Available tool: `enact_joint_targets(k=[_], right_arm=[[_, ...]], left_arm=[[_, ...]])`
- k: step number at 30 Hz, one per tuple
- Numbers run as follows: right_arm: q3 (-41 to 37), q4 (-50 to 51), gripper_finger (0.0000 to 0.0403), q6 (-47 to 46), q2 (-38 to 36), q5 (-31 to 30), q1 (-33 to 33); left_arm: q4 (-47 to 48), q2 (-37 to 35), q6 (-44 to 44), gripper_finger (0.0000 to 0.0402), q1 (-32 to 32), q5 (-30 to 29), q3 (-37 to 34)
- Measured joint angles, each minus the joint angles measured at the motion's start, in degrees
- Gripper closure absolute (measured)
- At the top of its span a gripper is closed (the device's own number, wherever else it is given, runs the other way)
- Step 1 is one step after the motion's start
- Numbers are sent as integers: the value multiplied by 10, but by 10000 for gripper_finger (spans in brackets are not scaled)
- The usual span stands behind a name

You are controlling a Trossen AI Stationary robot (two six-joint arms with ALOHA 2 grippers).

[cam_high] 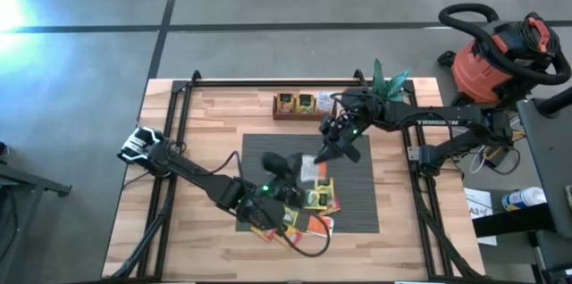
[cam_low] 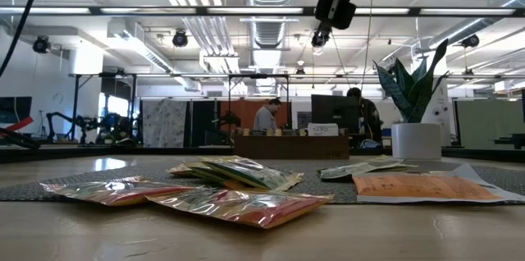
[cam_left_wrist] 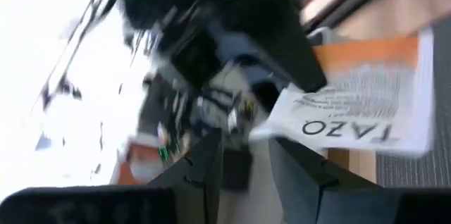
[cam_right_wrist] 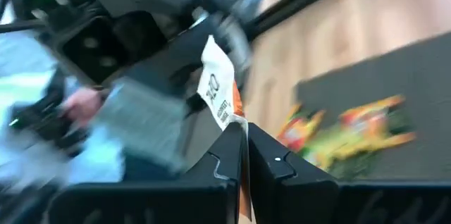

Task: Pick & Place Tea
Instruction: Put the white orange tea bag into the right section of the wooden organizer

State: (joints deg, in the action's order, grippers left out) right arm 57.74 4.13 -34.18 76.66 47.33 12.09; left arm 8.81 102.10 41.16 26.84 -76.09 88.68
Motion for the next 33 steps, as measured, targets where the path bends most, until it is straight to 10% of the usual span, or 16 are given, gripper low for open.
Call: enact_joint_targets(k=[5, 10, 27, 33], right_arm=[[0, -1, 394, 11, -34, -134, 13], [0, -4, 394, 11, -75, -286, 1], [-4, -114, 394, -43, -102, -639, -160], [-5, -128, 394, -64, -86, -680, -191]], left_arm=[[155, -50, -355, 289, 3, -71, -28], [203, -119, -705, 289, -5, 15, -86], [-595, -257, -742, 289, -88, 358, -456], [-682, -239, -820, 289, -126, 421, -495]])
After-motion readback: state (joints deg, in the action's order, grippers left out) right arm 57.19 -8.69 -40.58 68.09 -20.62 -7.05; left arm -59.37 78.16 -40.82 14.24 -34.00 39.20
